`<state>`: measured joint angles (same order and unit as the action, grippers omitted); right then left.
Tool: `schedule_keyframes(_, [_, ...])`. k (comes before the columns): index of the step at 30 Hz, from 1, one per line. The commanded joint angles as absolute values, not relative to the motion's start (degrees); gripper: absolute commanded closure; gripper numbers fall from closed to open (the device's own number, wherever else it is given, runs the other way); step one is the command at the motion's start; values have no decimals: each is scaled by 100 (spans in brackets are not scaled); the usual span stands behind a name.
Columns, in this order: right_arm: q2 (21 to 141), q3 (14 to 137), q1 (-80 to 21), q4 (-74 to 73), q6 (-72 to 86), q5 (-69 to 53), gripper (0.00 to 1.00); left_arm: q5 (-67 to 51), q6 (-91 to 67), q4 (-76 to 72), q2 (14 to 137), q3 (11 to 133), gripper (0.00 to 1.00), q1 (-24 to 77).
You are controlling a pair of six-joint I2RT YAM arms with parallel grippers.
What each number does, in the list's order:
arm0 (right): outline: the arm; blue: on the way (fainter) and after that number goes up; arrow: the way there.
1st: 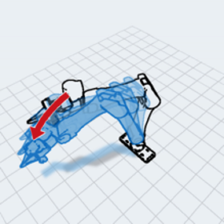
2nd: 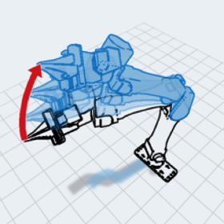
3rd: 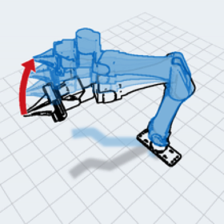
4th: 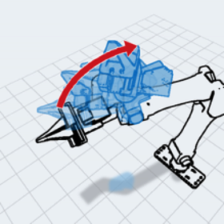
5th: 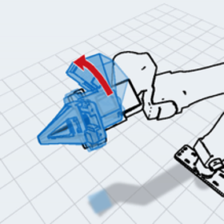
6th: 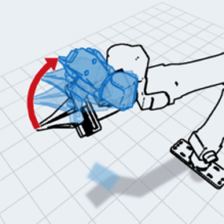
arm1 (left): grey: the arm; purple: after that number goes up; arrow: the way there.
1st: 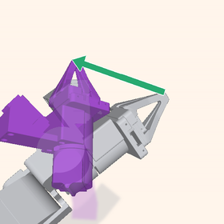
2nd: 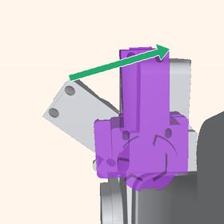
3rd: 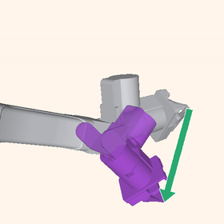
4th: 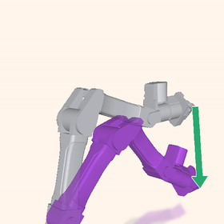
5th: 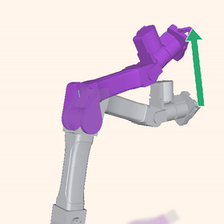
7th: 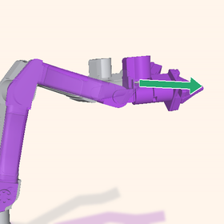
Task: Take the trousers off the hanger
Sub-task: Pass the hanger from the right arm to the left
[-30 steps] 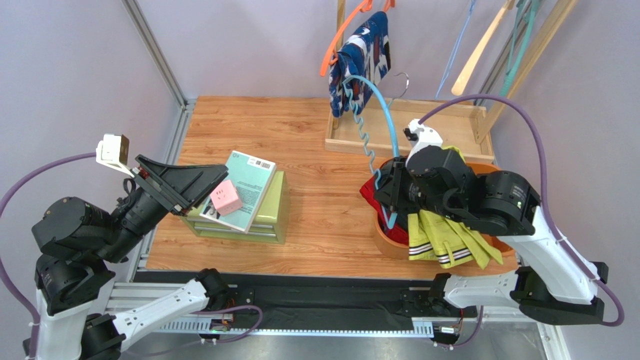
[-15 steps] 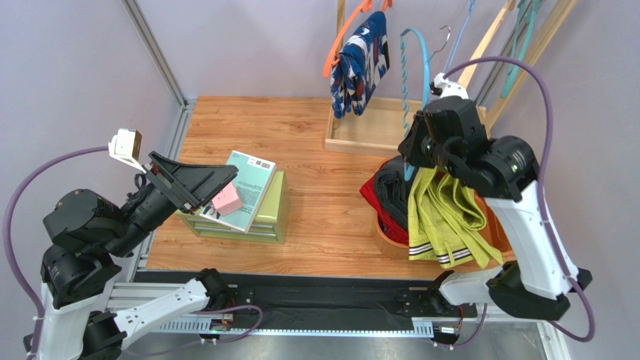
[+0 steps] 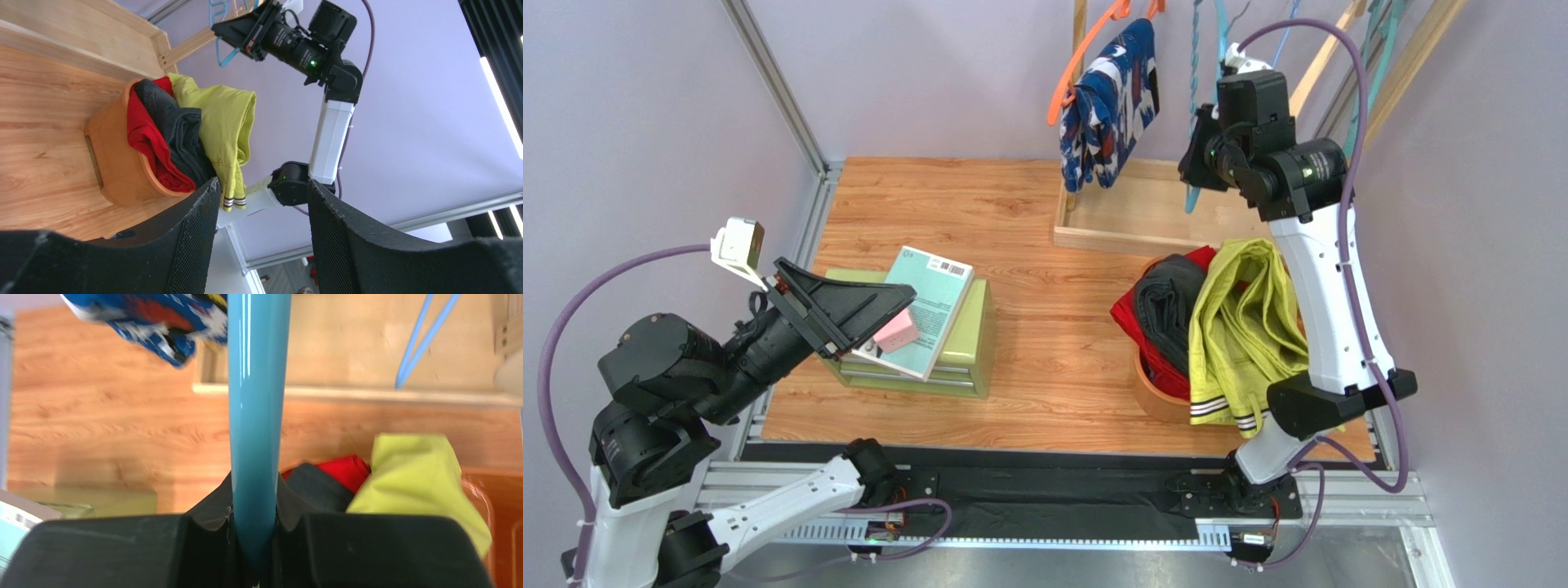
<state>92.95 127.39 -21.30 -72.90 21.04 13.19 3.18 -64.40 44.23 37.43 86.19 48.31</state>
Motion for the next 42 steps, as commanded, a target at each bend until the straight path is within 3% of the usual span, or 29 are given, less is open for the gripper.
schedule_keyframes(1, [9509, 13605, -1960, -6399, 1925, 1187, 100, 132, -6486, 4517, 3674, 8578, 40, 4834])
schedule_keyframes(14, [10178, 13939, -1231, -5827, 2223, 282, 100, 35, -6469, 4500, 3665, 8499, 40, 4843])
schedule_keyframes(27, [10889, 14520, -431, -5730, 2803, -1616, 100, -17, -6442, 4544, 3726, 8683, 41, 4843])
schedule_keyframes(42, [11022, 14265, -246, -5669, 3015, -2118, 100, -272, -6469, 4421, 3885, 8570, 41, 4843])
